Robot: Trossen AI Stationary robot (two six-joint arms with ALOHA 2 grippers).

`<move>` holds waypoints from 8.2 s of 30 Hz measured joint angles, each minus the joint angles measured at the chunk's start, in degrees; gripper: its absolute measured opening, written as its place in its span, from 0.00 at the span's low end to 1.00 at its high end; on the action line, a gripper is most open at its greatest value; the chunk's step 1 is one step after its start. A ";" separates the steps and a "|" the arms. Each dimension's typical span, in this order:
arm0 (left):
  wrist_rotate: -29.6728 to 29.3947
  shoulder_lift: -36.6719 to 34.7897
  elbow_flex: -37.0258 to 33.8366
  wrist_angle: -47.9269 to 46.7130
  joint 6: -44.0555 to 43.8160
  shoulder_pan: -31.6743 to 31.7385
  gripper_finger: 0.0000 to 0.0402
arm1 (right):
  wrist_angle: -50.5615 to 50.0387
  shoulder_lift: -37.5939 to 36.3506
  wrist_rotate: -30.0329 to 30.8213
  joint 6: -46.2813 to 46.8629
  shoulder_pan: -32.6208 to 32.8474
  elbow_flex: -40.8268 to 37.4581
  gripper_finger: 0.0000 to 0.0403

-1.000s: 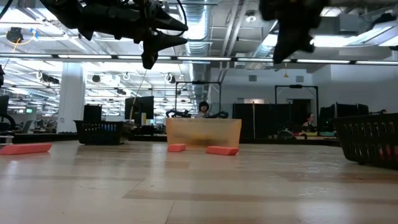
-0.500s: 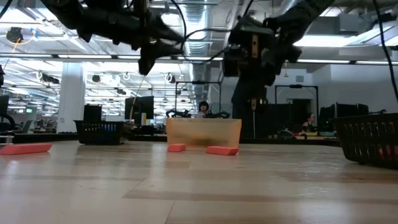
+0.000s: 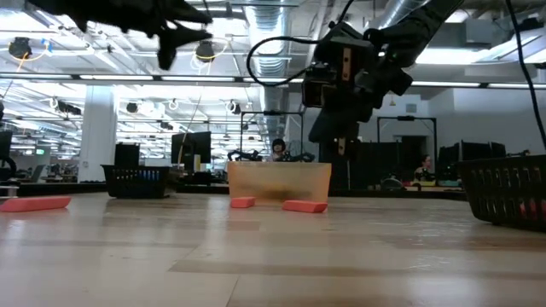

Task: Pick & Place School Supplies
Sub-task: Put the orange eraser into the bottom black bin

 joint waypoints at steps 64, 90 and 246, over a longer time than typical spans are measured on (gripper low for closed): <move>1.35 -11.91 -3.80 -15.54 1.36 0.09 0.29 | 1.85 9.05 12.42 15.51 3.84 -0.69 0.00; 1.39 -11.90 -3.80 -15.55 1.23 0.09 0.29 | 8.96 8.43 7.68 15.89 1.70 -0.84 0.00; 2.57 -9.51 -3.91 -15.55 1.75 0.09 0.29 | -3.56 13.99 4.25 10.02 -0.66 2.05 0.00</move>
